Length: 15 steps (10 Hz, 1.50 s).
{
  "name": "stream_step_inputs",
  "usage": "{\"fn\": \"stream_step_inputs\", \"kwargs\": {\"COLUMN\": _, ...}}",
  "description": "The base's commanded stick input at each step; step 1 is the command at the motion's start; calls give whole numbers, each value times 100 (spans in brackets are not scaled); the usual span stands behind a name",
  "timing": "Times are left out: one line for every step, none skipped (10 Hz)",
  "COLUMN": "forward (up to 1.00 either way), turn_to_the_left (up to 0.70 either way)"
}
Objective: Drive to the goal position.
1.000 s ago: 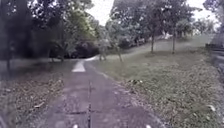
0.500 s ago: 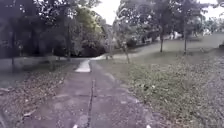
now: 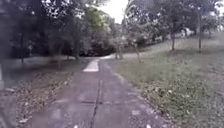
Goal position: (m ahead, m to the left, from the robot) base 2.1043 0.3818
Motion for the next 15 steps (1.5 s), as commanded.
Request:
{"fn": "stream_step_inputs", "kwargs": {"forward": 70, "turn_to_the_left": 0}}
{"fn": "stream_step_inputs", "kwargs": {"forward": 70, "turn_to_the_left": 0}}
{"fn": "stream_step_inputs", "kwargs": {"forward": 70, "turn_to_the_left": 0}}
{"fn": "stream_step_inputs", "kwargs": {"forward": 70, "turn_to_the_left": 0}}
{"fn": "stream_step_inputs", "kwargs": {"forward": 70, "turn_to_the_left": 0}}
{"fn": "stream_step_inputs", "kwargs": {"forward": 70, "turn_to_the_left": 4}}
{"fn": "stream_step_inputs", "kwargs": {"forward": 70, "turn_to_the_left": 31}}
{"fn": "stream_step_inputs", "kwargs": {"forward": 70, "turn_to_the_left": 35}}
{"fn": "stream_step_inputs", "kwargs": {"forward": 70, "turn_to_the_left": 35}}
{"fn": "stream_step_inputs", "kwargs": {"forward": 70, "turn_to_the_left": 35}}
{"fn": "stream_step_inputs", "kwargs": {"forward": 70, "turn_to_the_left": 35}}
{"fn": "stream_step_inputs", "kwargs": {"forward": 70, "turn_to_the_left": 35}}
{"fn": "stream_step_inputs", "kwargs": {"forward": 70, "turn_to_the_left": 5}}
{"fn": "stream_step_inputs", "kwargs": {"forward": 70, "turn_to_the_left": 0}}
{"fn": "stream_step_inputs", "kwargs": {"forward": 70, "turn_to_the_left": 0}}
